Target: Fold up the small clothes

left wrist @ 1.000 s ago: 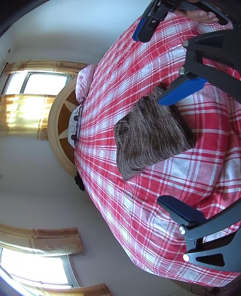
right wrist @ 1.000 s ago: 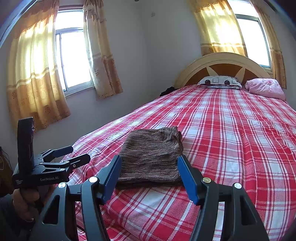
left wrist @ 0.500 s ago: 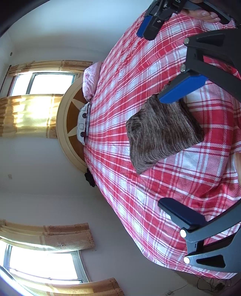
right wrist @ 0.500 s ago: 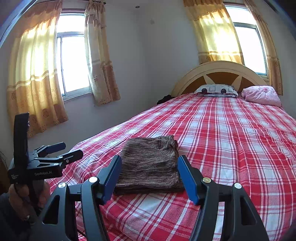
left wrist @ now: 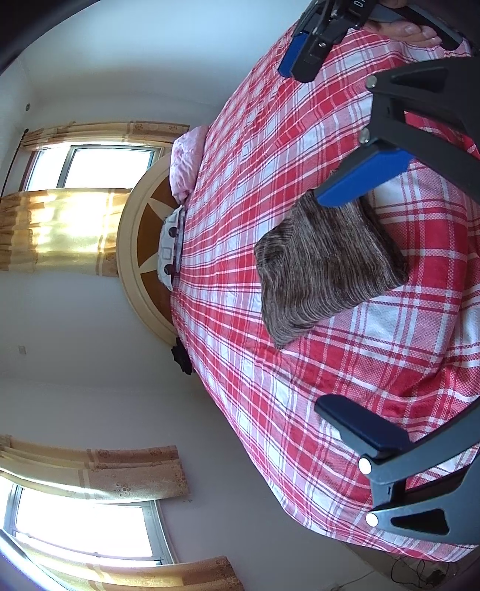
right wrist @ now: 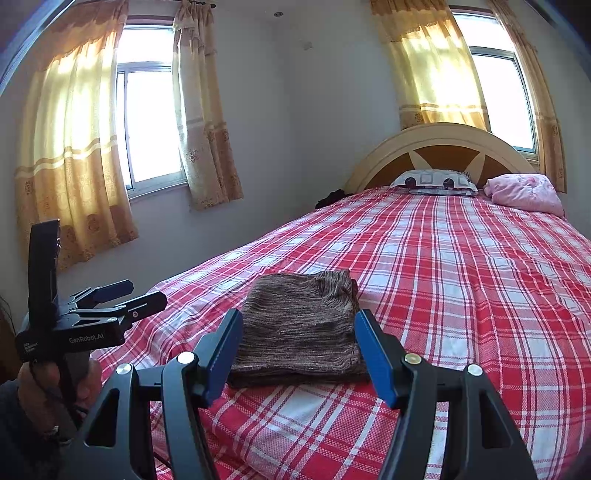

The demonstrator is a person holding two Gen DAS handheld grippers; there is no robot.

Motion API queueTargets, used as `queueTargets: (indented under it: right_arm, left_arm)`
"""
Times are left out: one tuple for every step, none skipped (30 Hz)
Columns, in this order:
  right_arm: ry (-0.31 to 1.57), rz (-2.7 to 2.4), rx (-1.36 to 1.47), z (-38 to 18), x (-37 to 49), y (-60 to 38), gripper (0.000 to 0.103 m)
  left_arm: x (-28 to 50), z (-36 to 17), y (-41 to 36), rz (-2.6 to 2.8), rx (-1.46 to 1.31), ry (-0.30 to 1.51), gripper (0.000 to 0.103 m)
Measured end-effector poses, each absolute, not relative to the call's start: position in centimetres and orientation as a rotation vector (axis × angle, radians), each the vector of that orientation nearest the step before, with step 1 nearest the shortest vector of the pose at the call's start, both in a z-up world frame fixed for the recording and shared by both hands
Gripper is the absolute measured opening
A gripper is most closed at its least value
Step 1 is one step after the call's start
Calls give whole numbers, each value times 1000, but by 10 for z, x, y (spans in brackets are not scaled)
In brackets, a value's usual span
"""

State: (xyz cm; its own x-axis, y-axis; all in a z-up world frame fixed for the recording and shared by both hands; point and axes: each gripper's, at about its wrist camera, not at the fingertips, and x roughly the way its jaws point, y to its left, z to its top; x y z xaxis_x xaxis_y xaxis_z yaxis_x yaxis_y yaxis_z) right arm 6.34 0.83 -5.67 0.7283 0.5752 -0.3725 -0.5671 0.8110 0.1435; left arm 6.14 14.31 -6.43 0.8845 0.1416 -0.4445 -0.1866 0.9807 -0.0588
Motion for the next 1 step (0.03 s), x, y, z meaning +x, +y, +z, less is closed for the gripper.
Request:
queueTargets:
  right_arm:
    - [419,630,20,-57,63,9,64]
  left_arm:
    - [62,-64,143,169,-100,454,103]
